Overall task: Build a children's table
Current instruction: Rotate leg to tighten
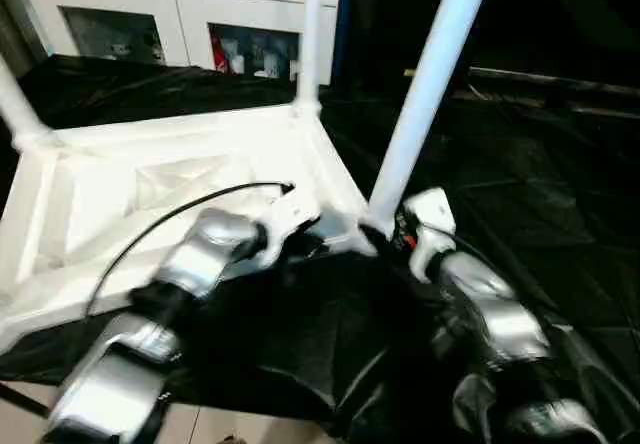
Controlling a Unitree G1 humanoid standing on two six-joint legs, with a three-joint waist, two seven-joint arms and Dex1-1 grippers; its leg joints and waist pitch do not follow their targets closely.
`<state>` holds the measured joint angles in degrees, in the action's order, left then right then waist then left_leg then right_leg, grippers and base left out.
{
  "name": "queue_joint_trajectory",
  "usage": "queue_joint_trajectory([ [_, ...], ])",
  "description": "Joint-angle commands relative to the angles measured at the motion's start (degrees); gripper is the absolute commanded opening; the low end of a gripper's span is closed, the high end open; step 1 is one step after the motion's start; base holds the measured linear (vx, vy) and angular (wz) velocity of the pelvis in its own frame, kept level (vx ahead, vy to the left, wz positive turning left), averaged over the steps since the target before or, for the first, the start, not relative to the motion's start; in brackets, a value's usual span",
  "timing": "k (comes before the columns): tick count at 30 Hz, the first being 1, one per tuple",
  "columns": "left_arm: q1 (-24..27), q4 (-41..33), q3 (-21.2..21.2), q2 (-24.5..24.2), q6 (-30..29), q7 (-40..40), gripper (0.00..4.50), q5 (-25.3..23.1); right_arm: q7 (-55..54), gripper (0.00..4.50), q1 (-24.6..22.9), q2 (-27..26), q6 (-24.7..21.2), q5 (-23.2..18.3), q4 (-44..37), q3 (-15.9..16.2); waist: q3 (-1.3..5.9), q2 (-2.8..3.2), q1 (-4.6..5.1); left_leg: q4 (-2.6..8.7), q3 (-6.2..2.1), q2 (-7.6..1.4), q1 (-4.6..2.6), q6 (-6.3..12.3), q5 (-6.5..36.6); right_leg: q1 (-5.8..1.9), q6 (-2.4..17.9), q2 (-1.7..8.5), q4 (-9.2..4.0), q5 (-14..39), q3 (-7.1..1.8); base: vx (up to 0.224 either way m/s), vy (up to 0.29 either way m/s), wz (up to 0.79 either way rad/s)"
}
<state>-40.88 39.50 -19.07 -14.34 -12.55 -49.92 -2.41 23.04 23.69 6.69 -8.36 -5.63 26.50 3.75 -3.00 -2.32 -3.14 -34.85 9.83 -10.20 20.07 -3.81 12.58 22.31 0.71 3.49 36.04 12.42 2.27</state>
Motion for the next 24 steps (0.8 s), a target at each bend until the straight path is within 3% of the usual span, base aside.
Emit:
queue_joint_trajectory([
  [1,-2.0,1.4,2.9,3.4,0.9,7.9,0.0,0.5,3.2,2.64,-1.3,-2.8,-0.1,0.8,3.3,4.7,3.36,0.05,0.09,4.45,-0.62,-2.83,-0.07,1.83,3.0,-2.89,14.9,4.88,-3.89,-0.2,-2.93,0.0,0.0,0.0],
  [3,-2.0,1.6,2.8,3.9,1.2,7.6,0.0,0.5,4.3,3.2,-1.0,-3.2,0.4,0.0,3.4,4.4,3.14,-0.05,-0.15,4.6,-0.56,-2.86,-0.16,2.34,4.0,-2.86,14.4,4.96,-4.23,1.3,-2.94,0.0,0.0,0.0],
  [4,-2.1,1.9,2.6,4.1,1.9,6.9,0.0,0.6,5.5,3.34,-0.6,-3.4,0.5,-0.9,3.4,3.9,3.15,0.27,-0.3,4.73,-0.66,-2.96,-0.21,2.21,4.7,-2.91,14.1,5.08,-4.36,3.0,-2.94,0.0,0.0,0.0],
  [9,-1.5,1.5,2.7,2.7,3.5,3.5,0.0,1.2,7.9,3.74,0.5,-1.2,1.8,-1.4,2.9,2.7,3.02,0.21,-0.08,4.96,-0.74,-3.11,-0.29,1.52,6.9,-2.77,13.6,5.04,-4.69,5.8,-2.95,0.0,0.0,0.0],
  [11,-0.5,0.3,2.8,1.1,4.4,-0.1,0.0,1.8,12.3,3.74,0.7,1.7,2.3,-2.0,1.9,2.6,3.06,0.17,-0.12,4.88,-0.75,-3.08,-0.18,1.97,6.7,-2.88,13.8,5.09,-4.65,5.3,-2.97,0.0,0.0,0.0],
  [15,2.0,-3.1,2.4,-2.8,5.8,-8.4,0.0,3.3,22.5,3.74,0.3,7.7,1.7,-4.2,-0.7,2.6,3.41,-0.12,0.0,4.38,-0.65,-2.93,0.41,4.72,2.2,-3.46,15.1,5.0,-3.69,-2.3,-2.9,0.0,0.0,0.0],
  [18,3.8,-5.3,1.6,-5.7,7.2,-14.3,0.0,4.3,28.7,3.74,-0.1,11.2,1.0,-5.0,-2.1,3.2,3.54,-0.03,0.0,4.06,-0.5,-2.89,0.38,6.72,1.0,-3.3,16.3,4.97,-3.46,-5.2,-2.83,0.0,0.0,0.0],
  [21,5.0,-7.5,1.7,-7.4,6.5,-18.2,0.0,5.9,32.2,3.74,-0.1,13.2,1.2,-4.8,-2.1,4.1,3.62,0.03,-0.11,3.97,-0.39,-3.06,0.25,7.21,-0.3,-2.98,17.3,4.76,-3.05,-7.4,-2.74,0.0,0.0,0.0],
  [24,5.6,-8.7,1.8,-8.3,6.2,-19.8,0.0,6.3,33.6,3.74,0.1,13.8,1.3,-5.0,-2.0,4.3,3.53,0.09,-0.26,4.04,-0.34,-3.21,0.06,6.79,1.0,-2.81,17.8,4.76,-3.13,-5.3,-2.69,0.0,0.0,0.0],
])
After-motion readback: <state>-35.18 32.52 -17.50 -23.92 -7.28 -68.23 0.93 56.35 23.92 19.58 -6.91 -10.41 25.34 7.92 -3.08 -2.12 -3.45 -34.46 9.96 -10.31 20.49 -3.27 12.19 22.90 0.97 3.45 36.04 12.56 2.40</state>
